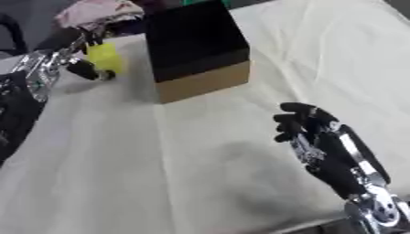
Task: Pick up objects on the table and place them in the box.
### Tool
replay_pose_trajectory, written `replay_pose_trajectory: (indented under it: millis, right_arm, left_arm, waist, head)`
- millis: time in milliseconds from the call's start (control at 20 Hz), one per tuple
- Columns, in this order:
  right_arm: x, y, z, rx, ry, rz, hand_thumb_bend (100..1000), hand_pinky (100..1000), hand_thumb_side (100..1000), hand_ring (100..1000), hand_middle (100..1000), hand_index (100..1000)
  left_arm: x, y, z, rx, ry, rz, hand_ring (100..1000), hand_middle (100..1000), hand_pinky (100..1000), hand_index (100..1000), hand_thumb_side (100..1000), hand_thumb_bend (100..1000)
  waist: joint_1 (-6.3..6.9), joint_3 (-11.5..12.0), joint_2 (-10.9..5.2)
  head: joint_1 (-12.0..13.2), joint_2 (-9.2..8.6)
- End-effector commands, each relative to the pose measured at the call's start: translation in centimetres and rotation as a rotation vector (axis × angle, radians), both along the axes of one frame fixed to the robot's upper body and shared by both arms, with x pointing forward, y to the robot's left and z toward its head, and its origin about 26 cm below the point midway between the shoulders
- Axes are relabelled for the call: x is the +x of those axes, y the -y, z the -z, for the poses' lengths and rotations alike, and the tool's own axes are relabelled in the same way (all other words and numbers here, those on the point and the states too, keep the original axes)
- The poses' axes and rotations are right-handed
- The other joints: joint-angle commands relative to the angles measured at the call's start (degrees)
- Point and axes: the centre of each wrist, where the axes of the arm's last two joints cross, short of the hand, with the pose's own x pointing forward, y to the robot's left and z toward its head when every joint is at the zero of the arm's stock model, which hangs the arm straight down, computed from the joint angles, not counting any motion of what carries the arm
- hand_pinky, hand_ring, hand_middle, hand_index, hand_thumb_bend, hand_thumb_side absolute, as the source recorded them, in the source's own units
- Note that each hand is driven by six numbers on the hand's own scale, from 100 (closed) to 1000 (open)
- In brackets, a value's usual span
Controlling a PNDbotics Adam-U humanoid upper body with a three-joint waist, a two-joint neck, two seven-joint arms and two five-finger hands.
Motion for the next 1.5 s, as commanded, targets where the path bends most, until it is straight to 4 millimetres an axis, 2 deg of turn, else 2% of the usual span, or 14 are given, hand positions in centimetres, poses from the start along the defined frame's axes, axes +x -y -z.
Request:
replay_pose_trajectory:
  millis: [50, 100, 150, 450, 600, 800, 1000, 1250, 1500]
  right_arm:
    - [0.0, 0.0, -0.5, -0.003, 0.023, -0.001, 158, 628, 454, 816, 542, 810]
    - [0.0, 0.0, -0.5, -0.003, 0.022, -0.001, 134, 628, 447, 816, 542, 810]
    - [0.0, 0.0, -0.5, -0.002, 0.022, -0.001, 129, 628, 441, 816, 542, 810]
    - [-0.1, 0.2, -0.4, 0.003, 0.012, 0.002, 130, 628, 431, 815, 543, 810]
    - [-0.1, 0.2, -0.2, 0.005, 0.005, 0.003, 131, 628, 428, 815, 543, 809]
    - [-0.1, 0.1, -0.2, 0.008, 0.002, -0.007, 132, 628, 424, 815, 543, 809]
    - [-0.1, -0.1, -0.3, 0.009, 0.001, -0.019, 132, 628, 423, 815, 543, 809]
    - [-0.1, -0.4, -0.4, 0.011, 0.0, -0.031, 133, 628, 422, 815, 543, 808]
    - [-0.1, -0.6, -0.4, 0.012, -0.002, -0.04, 134, 628, 422, 814, 543, 808]
  left_arm:
    - [-0.2, -0.6, -1.7, 0.0, 0.054, 0.001, 426, 334, 651, 590, 220, 599]
    - [-0.2, -0.6, -2.0, -0.006, 0.076, 0.007, 421, 321, 649, 576, 249, 551]
    - [-0.2, -0.5, -2.2, -0.023, 0.1, 0.017, 419, 319, 649, 575, 205, 576]
    - [-0.5, 1.0, -5.2, -0.097, 0.239, 0.139, 420, 318, 658, 572, 140, 494]
    - [-0.8, 2.6, -7.2, -0.125, 0.3, 0.236, 428, 325, 662, 578, 100, 480]
    - [-1.1, 5.3, -8.8, -0.182, 0.36, 0.357, 444, 343, 669, 596, 100, 472]
    - [-1.0, 7.7, -8.7, -0.203, 0.366, 0.443, 469, 375, 679, 619, 100, 461]
    - [-0.6, 10.0, -7.2, -0.205, 0.345, 0.512, 491, 411, 682, 637, 107, 479]
    - [-0.3, 11.3, -5.8, -0.176, 0.322, 0.54, 542, 491, 692, 686, 200, 555]
  waist:
    - [-0.64, 0.3, -1.28]
    - [-0.74, 0.3, -1.44]
    - [-0.83, 0.4, -1.6]
    - [-1.42, 1.2, -3.0]
    - [-1.61, 1.2, -3.6]
    - [-1.8, 0.9, -4.1]
    - [-1.91, 0.5, -4.21]
    - [-2.0, -0.1, -4.25]
    - [-1.94, -0.6, -4.34]
  head:
    - [-0.2, -0.61]
    - [-0.2, -0.63]
    - [-0.3, -0.6]
    - [-0.4, -0.45]
    - [-0.5, -0.48]
    - [-0.1, -0.58]
    - [0.1, -0.63]
    - [0.3, -0.9]
    - [0.2, -0.89]
